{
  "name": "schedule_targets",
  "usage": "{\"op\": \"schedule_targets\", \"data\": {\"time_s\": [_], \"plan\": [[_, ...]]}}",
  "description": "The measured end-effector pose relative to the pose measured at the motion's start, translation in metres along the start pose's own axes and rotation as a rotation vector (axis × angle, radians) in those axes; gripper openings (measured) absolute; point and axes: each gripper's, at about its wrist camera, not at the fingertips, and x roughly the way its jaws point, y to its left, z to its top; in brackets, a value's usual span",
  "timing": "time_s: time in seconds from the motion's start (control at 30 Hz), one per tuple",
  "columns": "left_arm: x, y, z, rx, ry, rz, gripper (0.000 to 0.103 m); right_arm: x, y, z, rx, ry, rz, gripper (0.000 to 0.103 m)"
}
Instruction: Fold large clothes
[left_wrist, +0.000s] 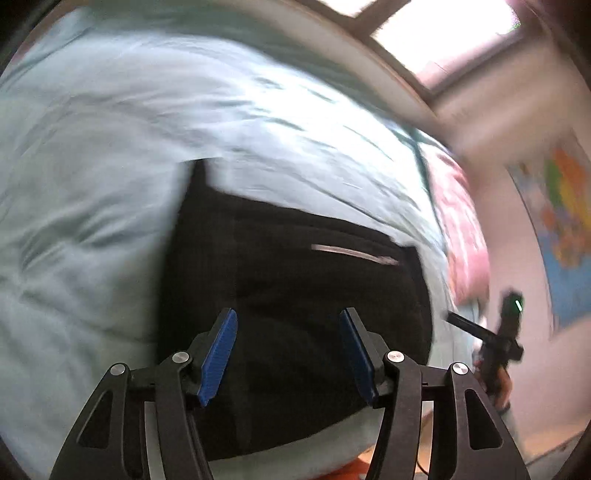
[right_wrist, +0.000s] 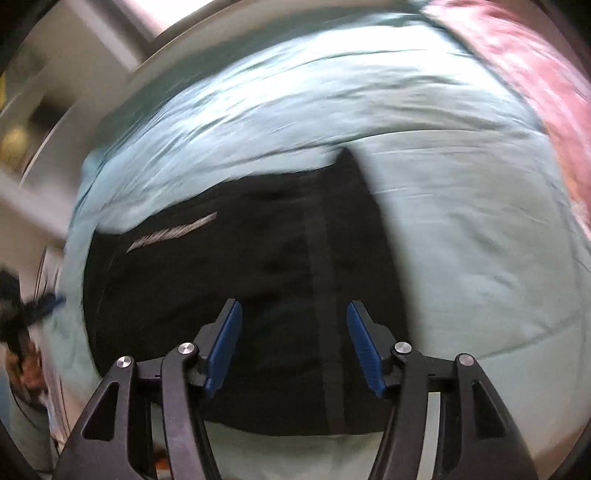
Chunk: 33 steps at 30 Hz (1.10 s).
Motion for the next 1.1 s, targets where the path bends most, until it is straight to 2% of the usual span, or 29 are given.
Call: {"op": "schedule_targets", "data": {"time_s": [0.07,0.13,0.27,0.33,0.43,0.57,0.77,0.97,1.1], "plan": [[0.032,-0.031,0.003,0.065,0.053,0.013,0.06,0.027,0.022,-0.006,-0.038,0.052,0.0,0.063],[0.08,-0.054,-0.011,0.143,0.145,0.147,0.06,0.056,0.045,-0.006,-0.066,0.095,-0.024,0.063],[0.151,-0.044,-0.03,0.142,0.232,0.297,0.06,0.113,0.055,-0.016,-0.082,0.195,-0.14,0.063],[0.155,-0.04,-0.027,0.111,0.231,0.318,0.06,0.119,0.057,-0.019,-0.09,0.198,-0.165,0.063],[0.14,-0.047,-0.016,0.095,0.205,0.315,0.06,0.116,0.056,-0.015,-0.07,0.217,-0.169,0.063],[0.11,-0.066,-0.006,0.15,0.134,0.371,0.06,0.093,0.052,-0.01,-0.047,0.214,-0.155,0.063],[0.048,-0.115,0.004,0.203,-0.011,0.389,0.06,0.026,0.073,0.002,-0.077,0.09,-0.18,0.063],[-0.015,-0.162,0.011,0.28,-0.134,0.439,0.06,-0.049,0.12,0.026,-0.146,-0.083,-0.253,0.063],[-0.041,-0.192,0.017,0.321,-0.218,0.518,0.06,-0.082,0.156,0.042,-0.152,-0.154,-0.282,0.064]]}}
